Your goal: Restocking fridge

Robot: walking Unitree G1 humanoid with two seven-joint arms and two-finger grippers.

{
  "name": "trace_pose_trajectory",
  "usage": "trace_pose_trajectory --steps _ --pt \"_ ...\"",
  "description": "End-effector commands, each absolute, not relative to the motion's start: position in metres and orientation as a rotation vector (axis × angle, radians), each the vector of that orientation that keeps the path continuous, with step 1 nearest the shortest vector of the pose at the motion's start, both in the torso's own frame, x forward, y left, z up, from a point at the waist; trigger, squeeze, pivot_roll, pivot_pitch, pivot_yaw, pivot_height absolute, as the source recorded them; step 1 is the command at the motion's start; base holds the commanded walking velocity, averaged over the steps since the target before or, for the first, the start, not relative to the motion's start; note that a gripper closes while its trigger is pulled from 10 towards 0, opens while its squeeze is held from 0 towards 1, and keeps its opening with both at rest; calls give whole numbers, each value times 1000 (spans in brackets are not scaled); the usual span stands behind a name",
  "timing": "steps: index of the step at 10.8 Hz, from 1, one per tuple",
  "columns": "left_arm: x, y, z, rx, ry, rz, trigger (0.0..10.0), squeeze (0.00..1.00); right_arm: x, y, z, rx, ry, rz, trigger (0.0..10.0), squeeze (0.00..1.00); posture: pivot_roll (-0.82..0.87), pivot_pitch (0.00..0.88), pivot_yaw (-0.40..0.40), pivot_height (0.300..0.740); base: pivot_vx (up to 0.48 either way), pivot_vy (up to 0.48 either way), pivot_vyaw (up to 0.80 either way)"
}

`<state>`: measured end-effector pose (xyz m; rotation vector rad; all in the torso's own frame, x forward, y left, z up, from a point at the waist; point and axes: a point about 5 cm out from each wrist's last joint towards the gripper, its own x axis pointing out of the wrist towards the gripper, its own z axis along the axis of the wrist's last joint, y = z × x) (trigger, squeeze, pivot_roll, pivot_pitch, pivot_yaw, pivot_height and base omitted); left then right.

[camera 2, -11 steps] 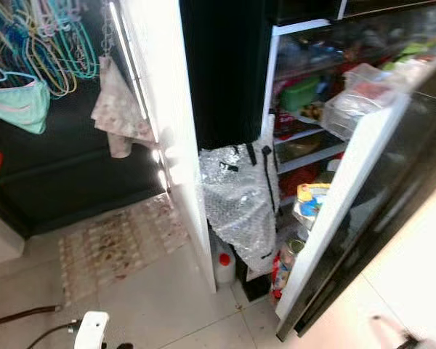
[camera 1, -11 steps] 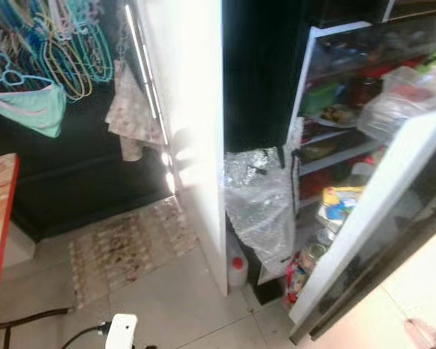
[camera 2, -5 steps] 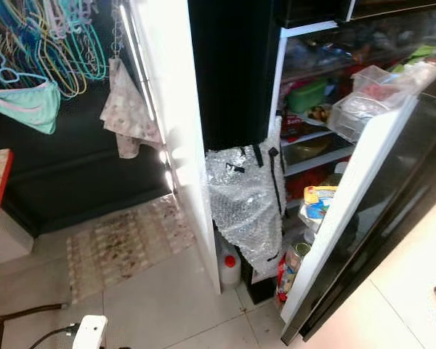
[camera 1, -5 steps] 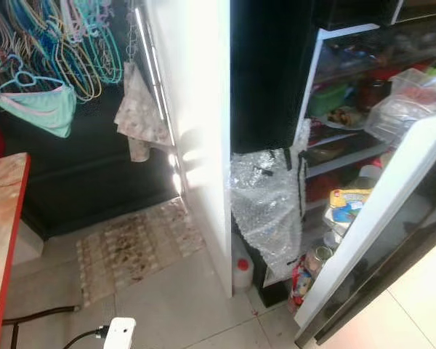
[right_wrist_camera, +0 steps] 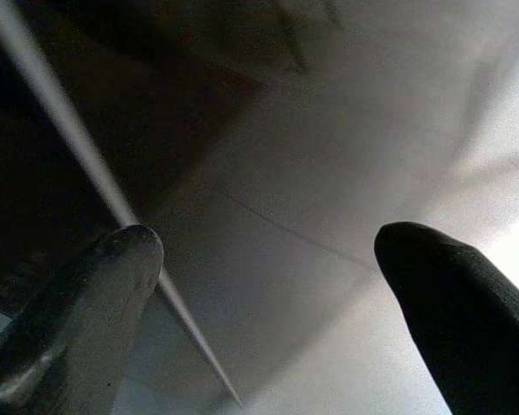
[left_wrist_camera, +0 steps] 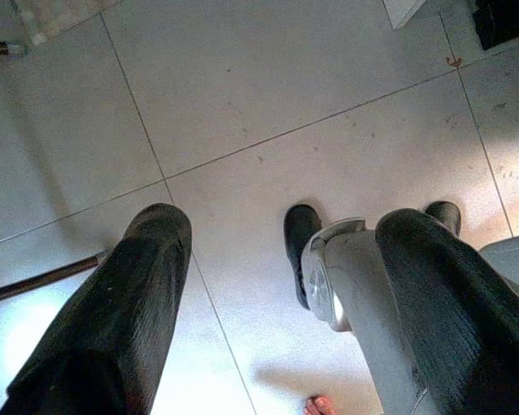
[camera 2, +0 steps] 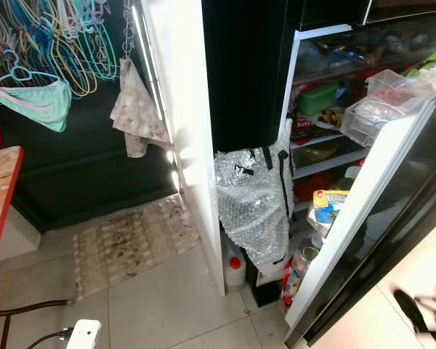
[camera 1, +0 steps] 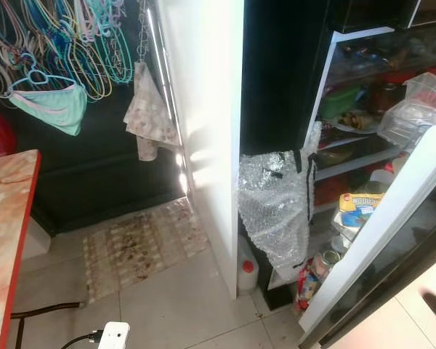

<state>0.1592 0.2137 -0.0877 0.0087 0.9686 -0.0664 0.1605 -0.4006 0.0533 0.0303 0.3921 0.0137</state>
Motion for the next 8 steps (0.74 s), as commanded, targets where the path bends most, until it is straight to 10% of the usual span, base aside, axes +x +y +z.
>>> trace_pose_trajectory --steps 1,8 --pt "155 217 -89 13 983 -61 10000 0 170 -394 59 40 365 98 10000 0 -49 0 53 740 0 0 0" --pt "155 217 -89 19 985 -70 10000 0 209 -336 68 49 288 426 10000 0 -47 0 55 740 0 0 0"
